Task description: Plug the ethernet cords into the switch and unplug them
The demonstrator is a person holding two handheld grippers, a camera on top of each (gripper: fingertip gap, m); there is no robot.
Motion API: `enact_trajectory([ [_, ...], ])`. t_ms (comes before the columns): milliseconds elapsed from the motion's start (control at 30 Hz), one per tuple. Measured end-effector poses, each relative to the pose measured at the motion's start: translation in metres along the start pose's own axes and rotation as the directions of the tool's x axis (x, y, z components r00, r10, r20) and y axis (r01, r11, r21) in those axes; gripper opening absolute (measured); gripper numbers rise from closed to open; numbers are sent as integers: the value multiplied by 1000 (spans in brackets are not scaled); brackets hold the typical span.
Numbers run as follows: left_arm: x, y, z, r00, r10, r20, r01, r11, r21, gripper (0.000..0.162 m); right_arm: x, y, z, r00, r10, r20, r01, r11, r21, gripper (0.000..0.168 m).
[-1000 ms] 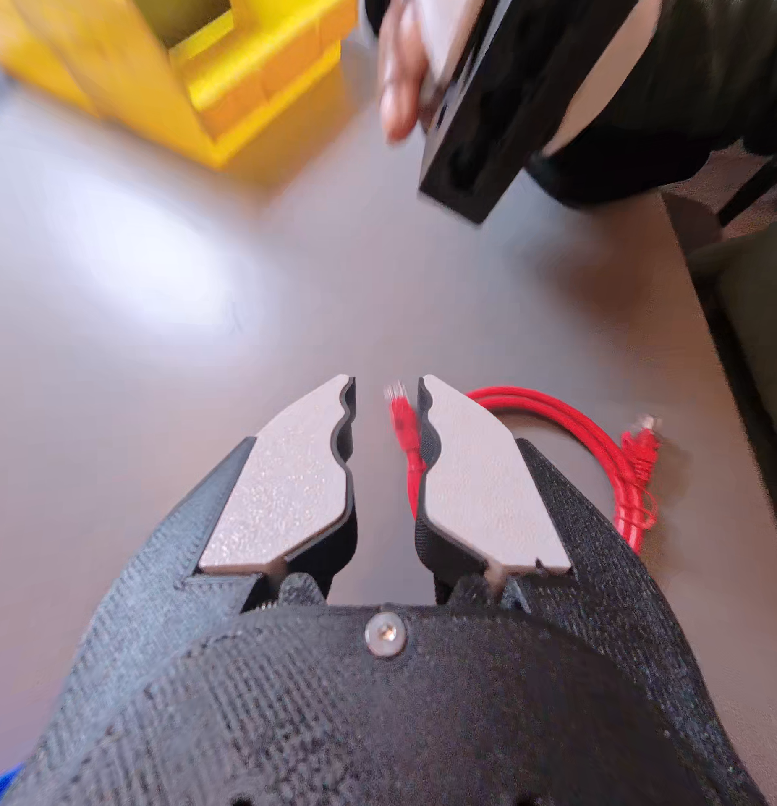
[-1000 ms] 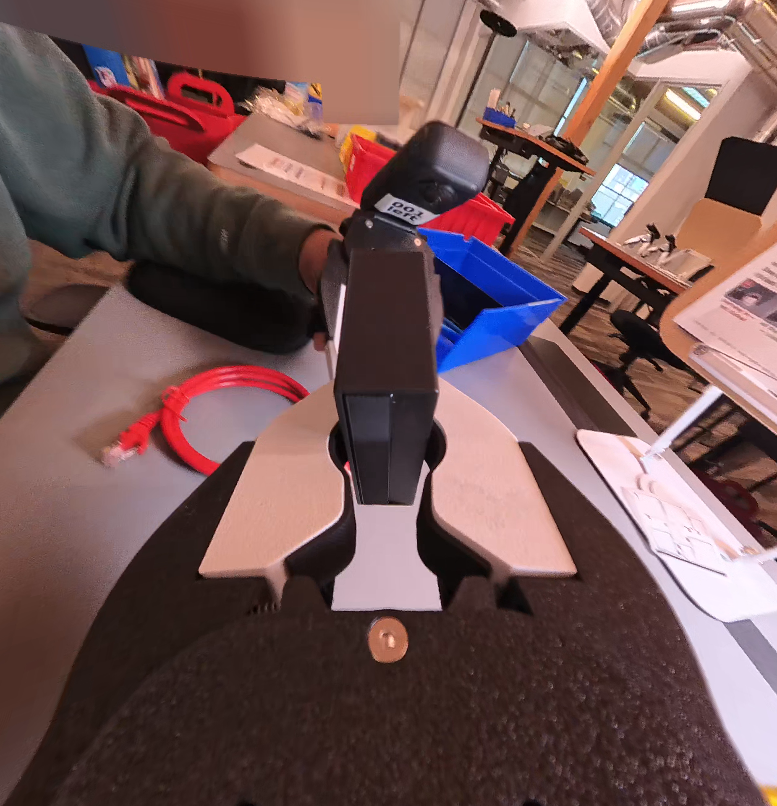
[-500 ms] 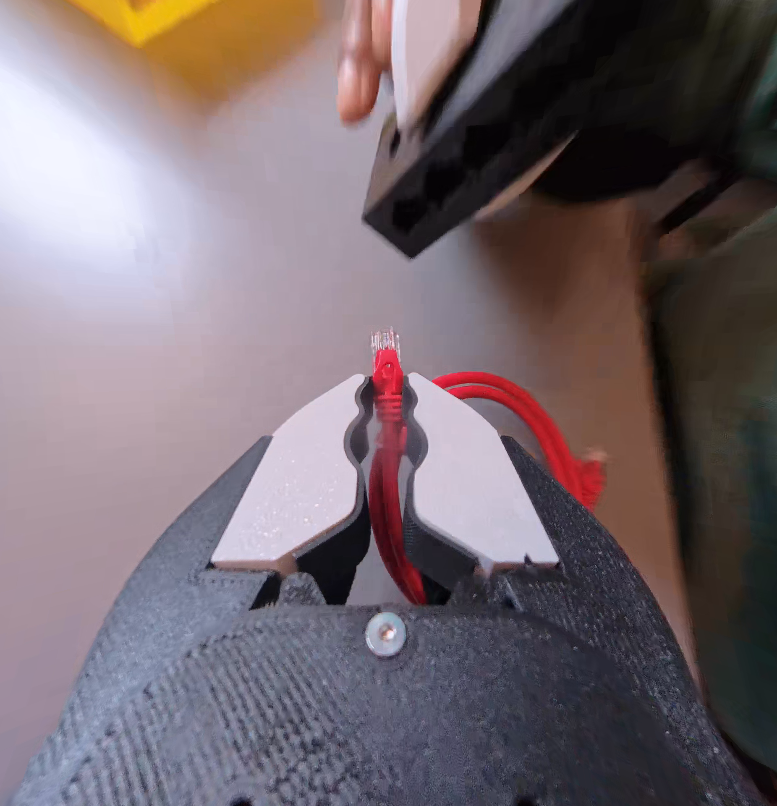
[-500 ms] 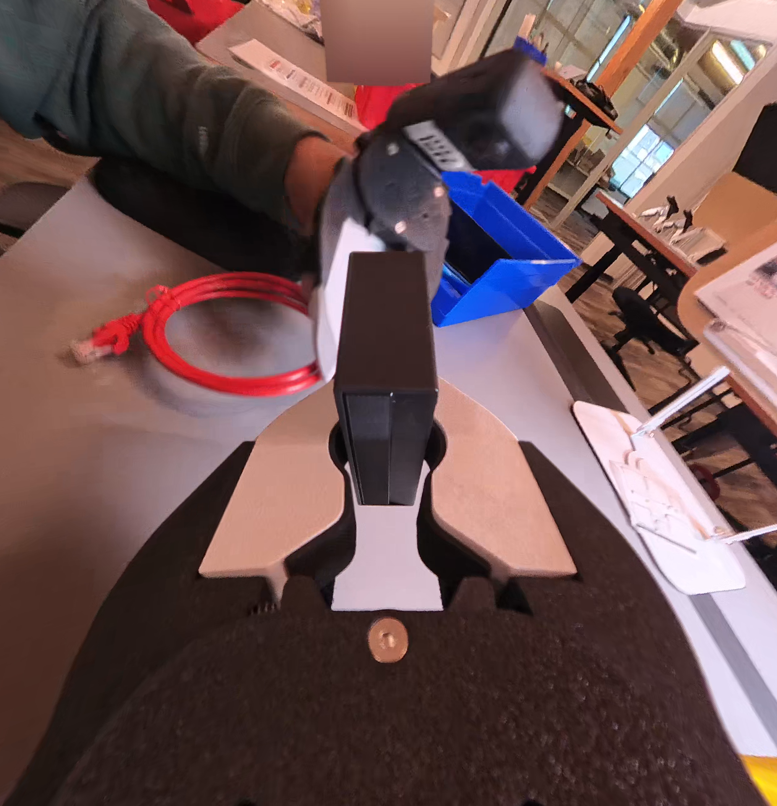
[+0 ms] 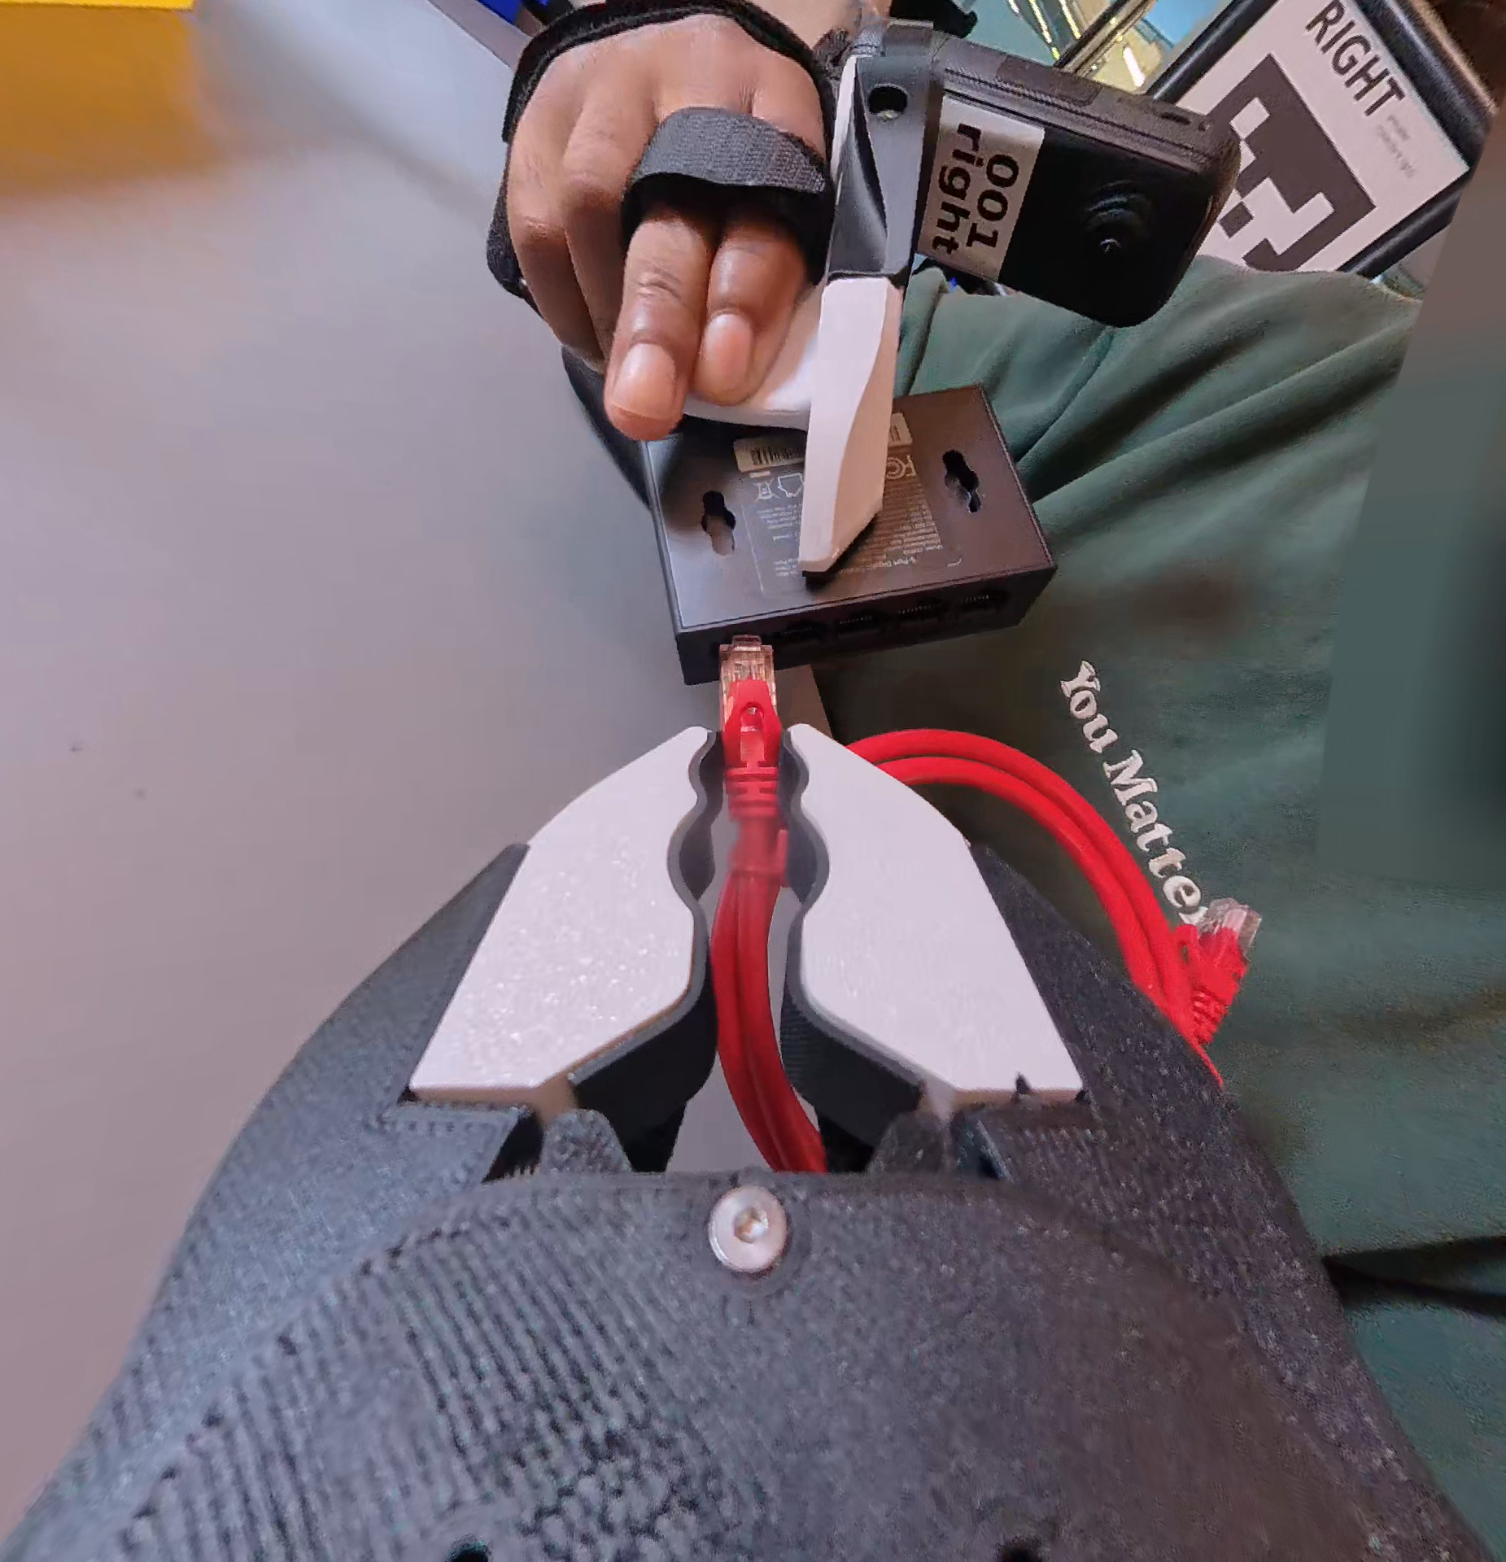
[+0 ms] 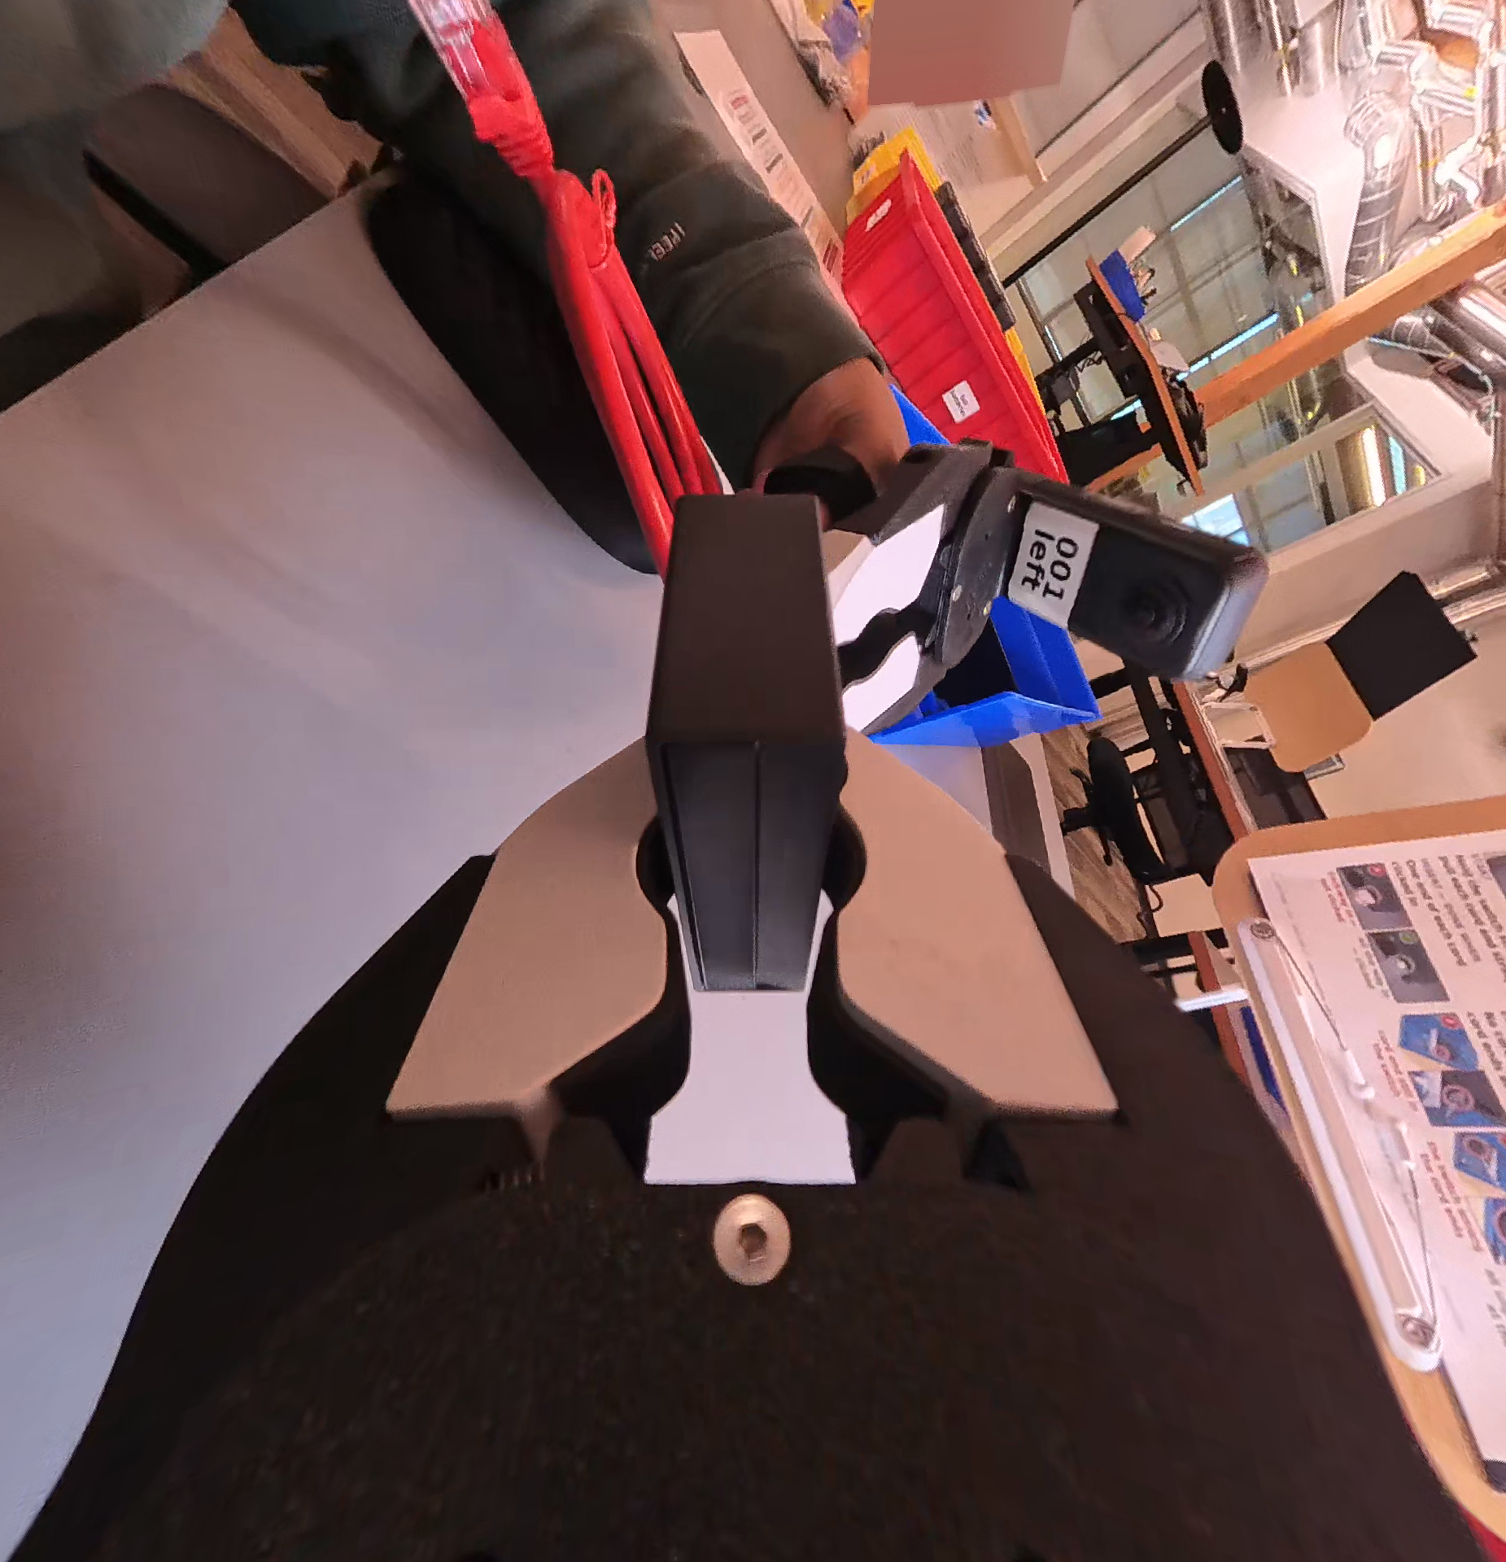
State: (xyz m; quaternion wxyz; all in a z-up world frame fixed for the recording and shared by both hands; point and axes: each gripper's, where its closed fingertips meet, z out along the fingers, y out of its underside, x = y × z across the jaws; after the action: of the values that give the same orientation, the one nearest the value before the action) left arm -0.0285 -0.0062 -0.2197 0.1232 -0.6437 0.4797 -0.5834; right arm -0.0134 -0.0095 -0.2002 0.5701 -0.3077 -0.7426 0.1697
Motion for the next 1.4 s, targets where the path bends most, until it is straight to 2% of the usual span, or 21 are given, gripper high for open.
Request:
enact_trajectory([
  [33,0,0,1,1000,-6,-8,7,1000,3,12,-1,-2,0,1000,-4,4,4,1000,6,30],
  [400,7,-2,9,989,-70,-129,77,996,47,12,-7,-21,0,999,-2,37,0,998,68,30],
  [633,18,-10,14,981,-37,-189,57,993,101,12,-2,-35,-6,999,26,42,-31,992,125,30],
  [800,24,-3,23,981,8,-191,2,999,52,12,-11,-46,-6,993,45,111,-62,986,156,30],
  [1033,34,1,35,977,52,-207,-51,999,8,11,-17,-65,-9,973,110,203,-157,960,230,31],
  [1267,51,-8,32,963,90,-253,-79,995,54,13,-2,-71,-21,952,217,217,-276,915,294,30],
  [1400,41,-14,23,975,48,-219,-29,996,89,13,6,-53,-18,967,210,142,-236,951,202,30],
])
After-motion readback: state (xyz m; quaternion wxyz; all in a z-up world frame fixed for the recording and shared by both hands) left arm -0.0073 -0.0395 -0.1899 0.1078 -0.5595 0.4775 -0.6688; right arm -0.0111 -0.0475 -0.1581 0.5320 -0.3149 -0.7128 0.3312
